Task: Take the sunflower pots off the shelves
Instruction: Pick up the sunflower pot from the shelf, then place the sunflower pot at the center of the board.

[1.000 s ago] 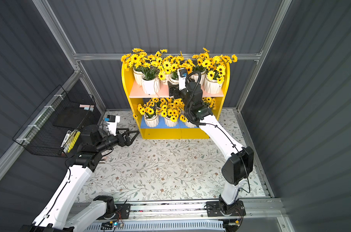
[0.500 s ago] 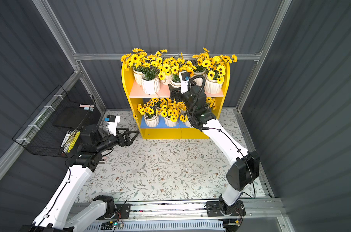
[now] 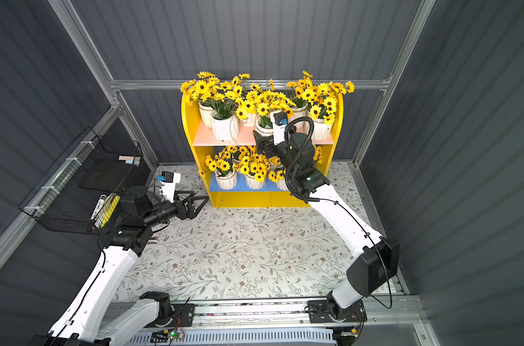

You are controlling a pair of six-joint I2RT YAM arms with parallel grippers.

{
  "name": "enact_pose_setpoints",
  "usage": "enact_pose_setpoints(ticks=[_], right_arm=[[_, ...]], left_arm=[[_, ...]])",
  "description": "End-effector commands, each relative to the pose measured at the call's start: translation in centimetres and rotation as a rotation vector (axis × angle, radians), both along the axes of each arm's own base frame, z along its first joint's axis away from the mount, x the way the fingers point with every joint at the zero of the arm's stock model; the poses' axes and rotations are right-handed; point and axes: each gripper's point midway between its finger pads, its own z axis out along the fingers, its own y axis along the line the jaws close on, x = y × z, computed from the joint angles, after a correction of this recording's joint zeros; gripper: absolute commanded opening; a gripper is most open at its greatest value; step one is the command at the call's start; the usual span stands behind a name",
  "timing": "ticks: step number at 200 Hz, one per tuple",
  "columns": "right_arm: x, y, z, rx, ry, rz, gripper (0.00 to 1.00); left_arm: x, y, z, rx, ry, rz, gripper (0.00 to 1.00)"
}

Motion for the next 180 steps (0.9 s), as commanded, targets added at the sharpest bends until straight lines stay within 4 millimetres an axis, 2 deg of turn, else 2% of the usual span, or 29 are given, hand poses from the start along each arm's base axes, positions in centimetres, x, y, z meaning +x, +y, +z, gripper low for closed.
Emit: enact_pose_setpoints(ticks=[1, 54, 149, 180], right_arm=[[-2.4, -0.2, 5.0, 0.037, -0.152, 0.029, 0.1], [-4.4, 0.1, 5.4, 0.019, -0.185, 0.047, 0.1], [-9.0, 0.0, 5.0, -0.003, -0.221, 0.091, 0.1], [-10.6, 0.4, 4.6, -0.005, -0.228, 0.118, 0.1]], left_arm=[[-0.4, -0.4, 0.6, 0.021, -0.061, -0.034, 0.99], [-0.4, 0.7, 0.9, 0.083, -0.125, 0.029, 0.99], [0.7, 2.9, -1.0, 0.217, -0.165, 0.156, 0.97], [1.6, 5.0, -2.0, 0.296, -0.149, 0.28, 0.93]])
